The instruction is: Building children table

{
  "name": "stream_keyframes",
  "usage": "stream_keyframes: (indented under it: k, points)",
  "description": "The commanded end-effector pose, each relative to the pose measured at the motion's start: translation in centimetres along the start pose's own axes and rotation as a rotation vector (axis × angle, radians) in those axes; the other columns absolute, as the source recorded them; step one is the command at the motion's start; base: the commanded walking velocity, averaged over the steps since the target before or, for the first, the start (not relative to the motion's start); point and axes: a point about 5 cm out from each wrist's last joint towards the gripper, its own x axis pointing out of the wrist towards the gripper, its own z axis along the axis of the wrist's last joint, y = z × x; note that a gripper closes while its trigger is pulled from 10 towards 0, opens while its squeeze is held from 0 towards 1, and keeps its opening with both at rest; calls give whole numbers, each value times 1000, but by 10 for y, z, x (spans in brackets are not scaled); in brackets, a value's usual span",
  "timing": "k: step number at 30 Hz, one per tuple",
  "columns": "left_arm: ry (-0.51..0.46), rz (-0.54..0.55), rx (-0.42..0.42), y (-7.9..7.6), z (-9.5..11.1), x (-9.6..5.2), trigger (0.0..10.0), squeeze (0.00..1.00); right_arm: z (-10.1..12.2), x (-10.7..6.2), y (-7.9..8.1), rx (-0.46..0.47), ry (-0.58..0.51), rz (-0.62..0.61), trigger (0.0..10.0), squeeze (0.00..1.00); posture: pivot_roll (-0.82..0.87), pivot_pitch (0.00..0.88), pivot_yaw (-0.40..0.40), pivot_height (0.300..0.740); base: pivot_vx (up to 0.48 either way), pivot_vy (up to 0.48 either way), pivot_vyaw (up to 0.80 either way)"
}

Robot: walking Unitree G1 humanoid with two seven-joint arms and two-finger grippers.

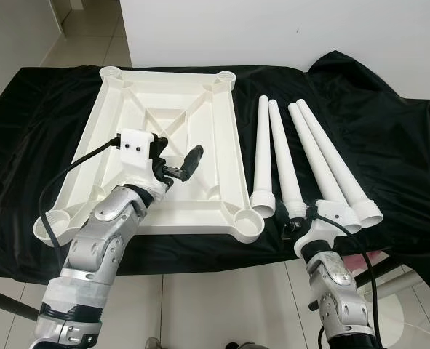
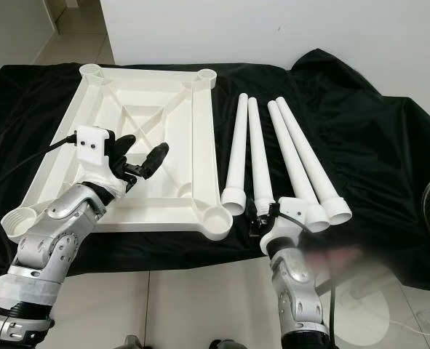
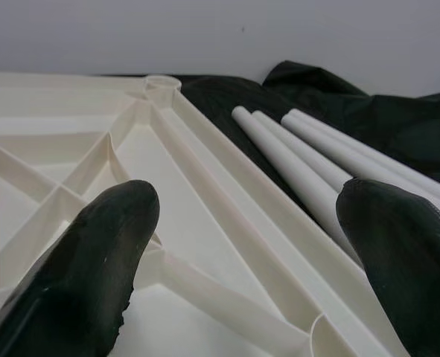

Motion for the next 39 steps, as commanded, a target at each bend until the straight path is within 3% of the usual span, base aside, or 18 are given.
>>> stream_keyframes:
  k: [1,2,3,5,10,11,15,16,18,21,22,25,29,39]
  points:
    - [40,-76,8,-3,-6,1,10000,0,-4,-2,0,4,3,0,0,0,27,100,-11,740,0,0,0]
    - [44,-79,1,-3,-6,1,10000,0,-2,-2,-1,1,-16,-3,0,0,27,100,-11,740,0,0,0]
    - [45,-90,-19,-4,-6,1,10000,0,10,-1,-1,-26,-95,-11,10000,0,23,97,-10,740,0,0,0]
    - [42,-113,-64,-6,-6,3,10000,0,27,-1,-3,-58,-200,-33,10000,0,19,96,-10,740,0,0,0]
    - [42,-141,-100,-7,-5,4,10000,0,35,1,-3,-86,-246,-45,10000,0,18,93,-10,740,0,0,0]
    - [40,-169,-142,-8,-4,4,10000,1000,40,1,-1,-107,-272,-34,10000,0,12,89,-10,740,0,0,0]
    - [35,-215,-196,-10,-2,4,10000,1000,44,1,4,-120,-302,7,10000,0,12,88,-10,740,0,0,0]
    - [52,-245,-211,-13,1,7,10000,0,47,2,11,-143,-314,52,10000,0,11,86,-11,740,0,0,0]
    - [92,-347,-316,-21,8,13,10000,0,51,3,24,-204,-341,155,10000,0,10,86,-12,740,0,0,0]
    - [98,-399,-367,-25,12,16,10000,0,51,4,29,-224,-348,202,10000,0,11,85,-11,740,0,0,0]
    - [106,-457,-440,-28,17,21,10000,0,50,5,37,-252,-357,267,10000,0,10,85,-7,740,0,0,0]
    - [112,-478,-470,-29,19,23,10000,0,50,6,40,-267,-361,296,10000,0,10,85,-7,740,0,0,0]
    - [150,-534,-592,-28,30,37,10000,0,53,11,57,-325,-382,411,10000,0,2,100,7,740,0,0,0]
    - [232,-519,-638,-23,34,55,10000,0,55,13,79,-389,-423,536,10000,0,-12,111,14,740,0,0,0]
